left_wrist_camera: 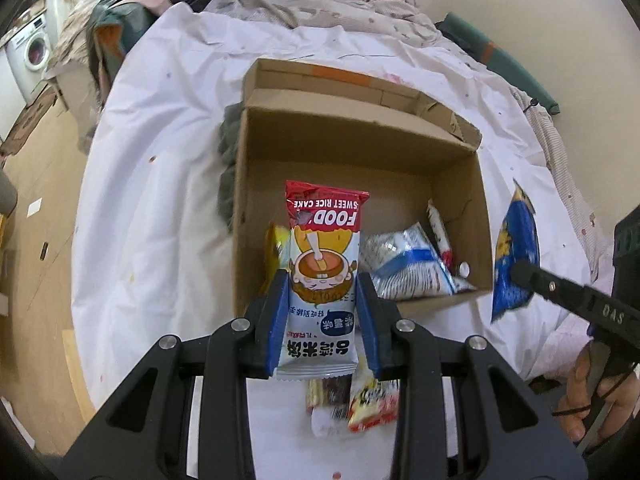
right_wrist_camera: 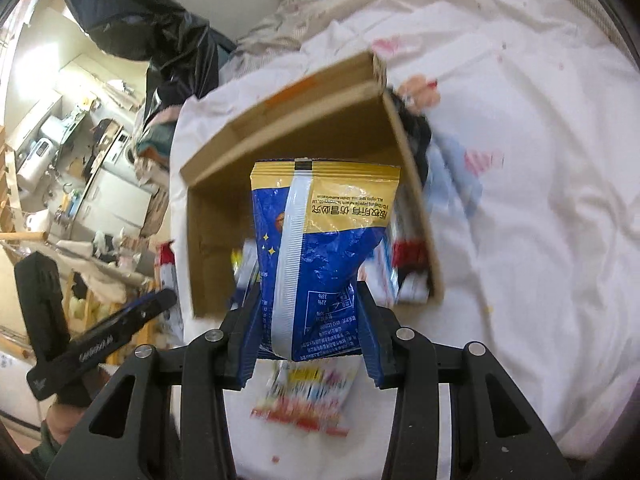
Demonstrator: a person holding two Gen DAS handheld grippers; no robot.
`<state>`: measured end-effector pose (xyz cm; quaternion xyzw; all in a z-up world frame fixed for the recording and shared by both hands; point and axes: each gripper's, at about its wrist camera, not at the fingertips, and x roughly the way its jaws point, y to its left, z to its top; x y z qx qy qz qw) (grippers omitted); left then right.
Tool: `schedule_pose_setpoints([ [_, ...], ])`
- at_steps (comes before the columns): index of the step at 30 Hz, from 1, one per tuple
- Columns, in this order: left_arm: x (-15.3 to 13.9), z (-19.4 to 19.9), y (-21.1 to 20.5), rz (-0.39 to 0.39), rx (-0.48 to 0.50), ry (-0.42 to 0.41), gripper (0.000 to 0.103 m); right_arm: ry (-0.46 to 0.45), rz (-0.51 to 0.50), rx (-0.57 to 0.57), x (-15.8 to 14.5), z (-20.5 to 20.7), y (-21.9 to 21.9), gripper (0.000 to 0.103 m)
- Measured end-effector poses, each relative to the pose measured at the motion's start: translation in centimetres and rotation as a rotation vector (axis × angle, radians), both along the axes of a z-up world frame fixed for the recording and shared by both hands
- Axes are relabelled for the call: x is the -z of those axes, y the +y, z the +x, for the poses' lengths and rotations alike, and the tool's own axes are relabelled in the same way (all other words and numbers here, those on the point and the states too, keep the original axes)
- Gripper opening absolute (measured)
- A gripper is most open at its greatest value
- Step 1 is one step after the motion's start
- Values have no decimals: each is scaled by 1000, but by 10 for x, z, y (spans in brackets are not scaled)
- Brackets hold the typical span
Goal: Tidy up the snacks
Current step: 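Carry both packets over the box, lower them in and open both tools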
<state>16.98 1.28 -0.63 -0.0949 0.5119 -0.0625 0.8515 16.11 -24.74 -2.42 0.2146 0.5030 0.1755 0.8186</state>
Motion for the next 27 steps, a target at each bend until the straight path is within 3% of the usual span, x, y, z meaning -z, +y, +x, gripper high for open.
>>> schedule_pose_setpoints([
  [4,9,18,-4,-47,-2,-26,29,-43,-31,38,11,17,-4,44],
  [9,27,28,-8,-74,-5,-76,29,-18,-133,24,31,27,7,44],
  [15,45,38,-10,-97,-13,-45,29,0,-220,-21,44,29,21,45],
  [27,49,37,-13,-105,-5,-35,29,12,-211,-54,48,29,31,47],
])
